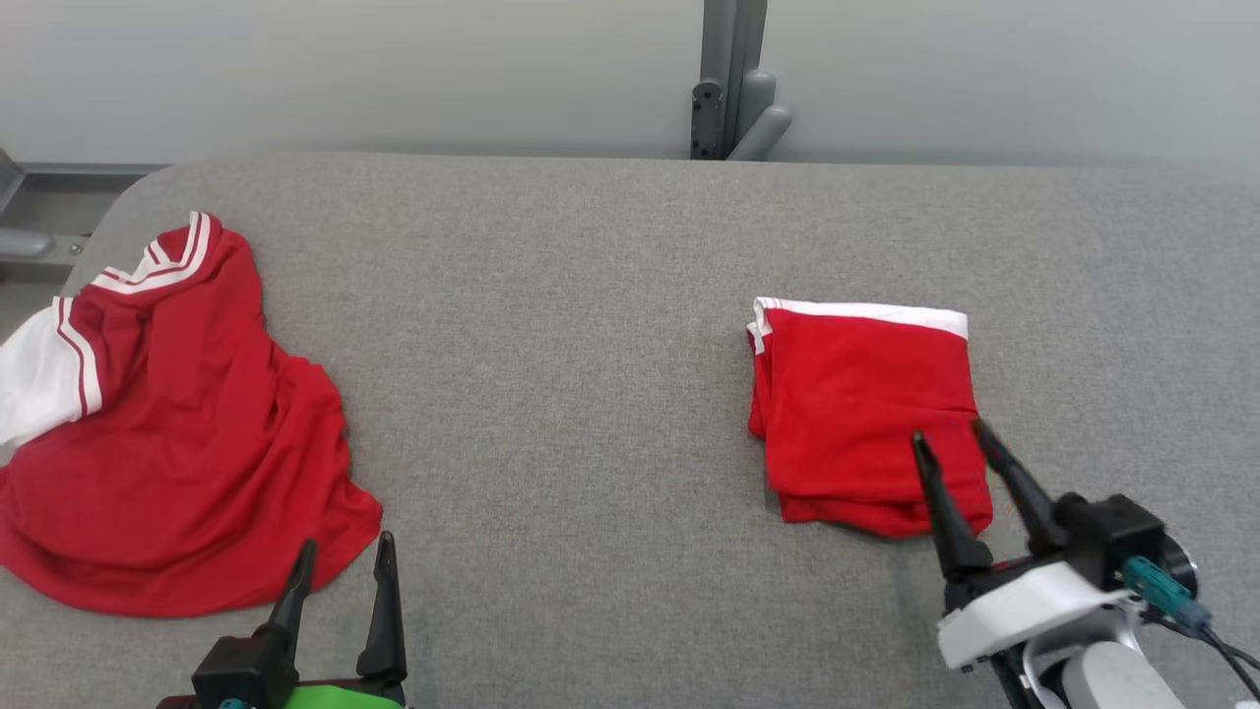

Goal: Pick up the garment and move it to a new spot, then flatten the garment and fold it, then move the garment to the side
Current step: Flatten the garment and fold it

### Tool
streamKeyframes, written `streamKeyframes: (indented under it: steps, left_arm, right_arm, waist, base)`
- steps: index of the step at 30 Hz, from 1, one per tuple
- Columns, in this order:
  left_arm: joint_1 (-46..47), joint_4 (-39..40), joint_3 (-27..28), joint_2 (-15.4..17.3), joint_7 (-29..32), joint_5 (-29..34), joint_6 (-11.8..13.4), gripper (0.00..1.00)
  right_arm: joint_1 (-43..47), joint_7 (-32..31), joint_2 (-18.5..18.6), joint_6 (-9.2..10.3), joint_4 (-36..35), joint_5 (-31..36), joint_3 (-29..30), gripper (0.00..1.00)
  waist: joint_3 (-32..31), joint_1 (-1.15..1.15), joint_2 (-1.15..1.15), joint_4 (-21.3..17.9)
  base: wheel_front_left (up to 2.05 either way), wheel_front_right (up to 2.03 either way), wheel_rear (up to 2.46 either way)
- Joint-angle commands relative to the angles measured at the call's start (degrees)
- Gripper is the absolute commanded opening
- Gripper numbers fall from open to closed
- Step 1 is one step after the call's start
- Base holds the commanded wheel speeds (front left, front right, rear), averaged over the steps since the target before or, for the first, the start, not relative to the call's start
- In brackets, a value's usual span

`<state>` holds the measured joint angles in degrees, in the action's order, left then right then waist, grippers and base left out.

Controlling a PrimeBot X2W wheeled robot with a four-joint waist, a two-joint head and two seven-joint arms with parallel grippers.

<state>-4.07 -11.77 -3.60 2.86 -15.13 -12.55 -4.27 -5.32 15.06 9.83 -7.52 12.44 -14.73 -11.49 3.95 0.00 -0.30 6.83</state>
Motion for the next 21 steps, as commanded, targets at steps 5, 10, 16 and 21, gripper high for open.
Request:
streamKeyframes:
  steps: [5,10,16,21]
  left_arm:
    - [-1.53,1.54,0.99,0.08,-0.01,0.44,0.48,1.0]
    - [-2.27,1.69,0.75,0.09,-0.01,0.96,-0.69,1.0]
    - [-3.14,1.17,0.76,0.09,-0.01,-0.86,-1.85,1.0]
    - [-3.55,1.32,0.39,0.12,0.0,-2.13,-2.85,1.0]
  right_arm:
    - [6.81,0.16,-2.97,0.06,-6.21,4.25,10.47,1.0]
    - [10.01,0.16,-3.6,0.06,-7.45,7.54,17.19,1.0]
    - [12.79,0.16,-4.08,0.05,-5.47,8.1,20.16,1.0]
    - [13.45,0.16,-4.45,0.06,-4.02,7.64,20.81,1.0]
  waist:
    - [-2.2,0.0,0.3,-0.82]
    - [-2.94,0.0,0.3,-1.45]
    - [-3.6,0.0,0.3,-2.16]
    - [-3.66,0.0,0.3,-2.8]
  base:
    - [0.0,0.0,0.0]
    - [0.0,0.0,0.0]
    - [0.0,0.0,0.0]
    - [0.0,0.0,0.0]
